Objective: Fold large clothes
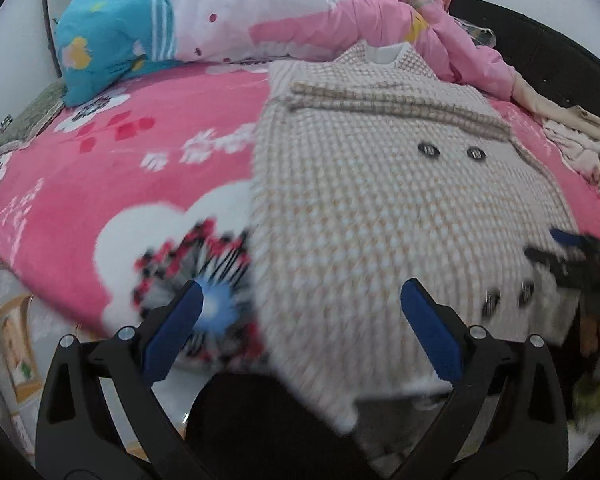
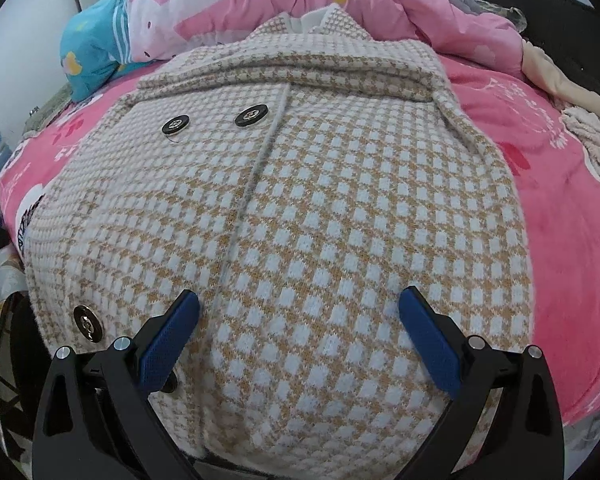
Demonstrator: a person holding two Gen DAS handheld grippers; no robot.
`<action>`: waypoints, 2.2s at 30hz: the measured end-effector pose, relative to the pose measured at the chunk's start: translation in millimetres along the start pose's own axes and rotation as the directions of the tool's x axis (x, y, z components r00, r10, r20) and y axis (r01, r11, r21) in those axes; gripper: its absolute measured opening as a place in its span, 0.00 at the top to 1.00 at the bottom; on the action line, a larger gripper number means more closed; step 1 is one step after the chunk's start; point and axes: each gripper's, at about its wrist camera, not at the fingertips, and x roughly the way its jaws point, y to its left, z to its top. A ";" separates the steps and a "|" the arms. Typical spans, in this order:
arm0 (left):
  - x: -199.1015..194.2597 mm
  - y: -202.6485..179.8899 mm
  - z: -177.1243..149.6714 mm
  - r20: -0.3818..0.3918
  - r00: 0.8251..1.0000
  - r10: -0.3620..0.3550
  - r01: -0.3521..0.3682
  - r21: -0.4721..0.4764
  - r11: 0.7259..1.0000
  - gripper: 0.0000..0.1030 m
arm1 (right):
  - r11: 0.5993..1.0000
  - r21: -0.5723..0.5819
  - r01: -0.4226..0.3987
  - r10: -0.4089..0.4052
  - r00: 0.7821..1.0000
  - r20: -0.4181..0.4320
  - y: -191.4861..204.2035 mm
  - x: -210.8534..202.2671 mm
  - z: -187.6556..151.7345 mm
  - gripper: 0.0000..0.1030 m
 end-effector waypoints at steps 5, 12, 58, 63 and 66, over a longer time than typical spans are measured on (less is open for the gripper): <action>2.4 7.2 -33.2 -0.051 0.996 -0.078 0.075 -0.052 0.996 0.08 | 1.000 -0.003 -0.010 0.010 1.000 -0.011 -0.1 -0.7 0.2 0.06; 24.4 3.1 -58.7 -0.092 0.980 -0.174 0.164 -0.114 0.980 0.29 | 0.998 0.010 -0.062 0.061 0.998 0.020 -12.6 -28.6 -14.3 0.06; -45.2 10.3 -7.1 0.130 0.866 -0.484 0.500 -0.159 0.852 0.94 | 0.893 0.293 -0.340 0.305 0.939 0.161 -77.1 -133.2 -75.5 0.93; -41.1 9.1 26.2 0.187 0.856 -0.482 0.509 -0.148 0.848 0.94 | 0.892 0.264 -0.367 0.316 0.924 0.216 -82.9 -132.8 -34.1 0.93; -35.5 16.7 44.0 0.207 0.854 -0.478 0.512 -0.160 0.844 0.94 | 0.894 0.250 -0.373 0.317 0.918 0.237 -82.6 -128.0 -8.9 0.93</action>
